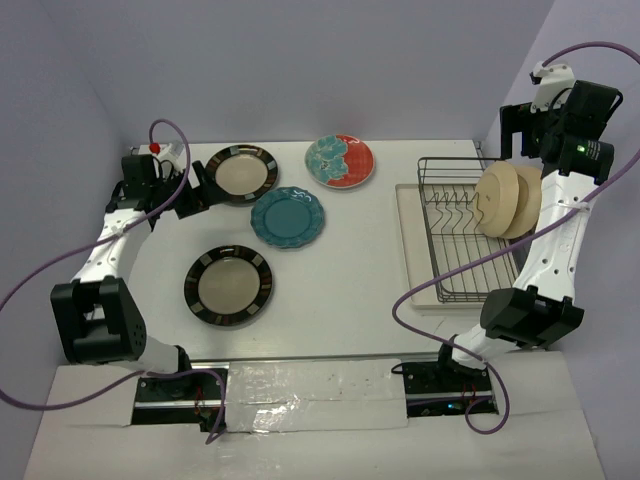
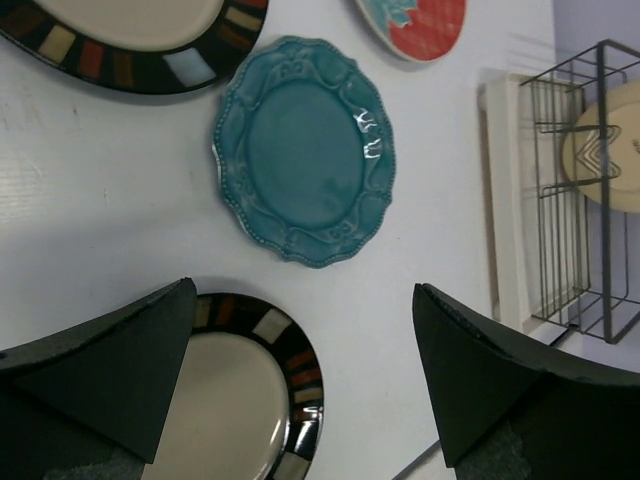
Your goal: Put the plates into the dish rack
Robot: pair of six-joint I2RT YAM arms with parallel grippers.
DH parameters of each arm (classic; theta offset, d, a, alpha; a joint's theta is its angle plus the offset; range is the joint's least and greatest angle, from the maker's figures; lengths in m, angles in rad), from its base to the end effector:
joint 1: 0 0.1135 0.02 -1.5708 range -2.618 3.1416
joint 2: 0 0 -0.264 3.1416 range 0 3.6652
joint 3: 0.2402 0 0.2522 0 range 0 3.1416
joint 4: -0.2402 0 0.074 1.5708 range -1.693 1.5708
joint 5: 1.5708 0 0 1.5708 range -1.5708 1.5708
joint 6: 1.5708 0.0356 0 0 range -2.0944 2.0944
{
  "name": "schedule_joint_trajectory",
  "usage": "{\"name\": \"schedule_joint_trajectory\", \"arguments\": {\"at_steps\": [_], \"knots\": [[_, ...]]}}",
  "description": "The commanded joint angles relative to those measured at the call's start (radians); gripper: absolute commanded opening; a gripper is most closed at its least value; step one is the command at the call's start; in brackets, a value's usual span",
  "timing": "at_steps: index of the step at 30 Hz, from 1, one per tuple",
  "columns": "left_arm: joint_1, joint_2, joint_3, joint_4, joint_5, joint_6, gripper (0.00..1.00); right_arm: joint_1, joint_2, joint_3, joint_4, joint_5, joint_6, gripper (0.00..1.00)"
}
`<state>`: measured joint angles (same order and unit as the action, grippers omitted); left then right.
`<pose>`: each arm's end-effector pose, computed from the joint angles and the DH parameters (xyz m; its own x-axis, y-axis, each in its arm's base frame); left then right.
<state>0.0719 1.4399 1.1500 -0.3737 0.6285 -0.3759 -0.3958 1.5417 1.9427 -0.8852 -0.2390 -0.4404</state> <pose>0.3191 0.0020 0.2994 -0.7197 -0.3496 -0.5998 0.1501 0.7652 -0.6261 0.2898 -0.1119 0.4777 -0.4658 -0.2542 -0.8476 -0.0191 0.9605 -0.2776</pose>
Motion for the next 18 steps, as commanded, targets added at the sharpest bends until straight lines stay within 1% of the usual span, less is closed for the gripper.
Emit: {"name": "schedule_joint_trajectory", "arguments": {"at_steps": [1, 3, 4, 5, 7, 11, 15, 16, 18], "knots": [[0.000, 0.076, -0.033, 0.047, -0.018, 0.042, 0.98, 0.040, -0.044, -0.007, 0.032, 0.004, -0.011, 1.00], [0.000, 0.114, -0.039, 0.088, -0.004, 0.037, 0.94, 0.069, -0.061, -0.017, 0.013, -0.040, -0.007, 1.00], [-0.001, 0.158, -0.038, 0.099, 0.026, 0.037, 0.93, 0.086, -0.075, -0.025, 0.008, -0.046, -0.003, 1.00], [-0.001, 0.183, -0.036, 0.110, 0.046, 0.035, 0.88, 0.125, -0.084, -0.034, 0.006, -0.045, 0.009, 1.00], [-0.009, 0.244, -0.032, 0.146, 0.079, 0.022, 0.86, 0.159, -0.100, -0.045, -0.012, -0.083, 0.006, 1.00], [-0.024, 0.327, -0.064, 0.266, 0.122, -0.075, 0.84, 0.239, -0.117, -0.064, -0.026, -0.126, 0.035, 1.00], [-0.064, 0.410, -0.076, 0.358, 0.086, -0.124, 0.83, 0.284, -0.114, -0.051, -0.040, -0.129, 0.046, 1.00], [-0.064, 0.424, -0.075, 0.398, 0.080, -0.135, 0.82, 0.288, -0.112, -0.050, -0.041, -0.129, 0.048, 1.00], [-0.064, 0.462, -0.067, 0.423, 0.065, -0.167, 0.80, 0.296, -0.111, -0.042, -0.050, -0.126, 0.046, 1.00]]}}
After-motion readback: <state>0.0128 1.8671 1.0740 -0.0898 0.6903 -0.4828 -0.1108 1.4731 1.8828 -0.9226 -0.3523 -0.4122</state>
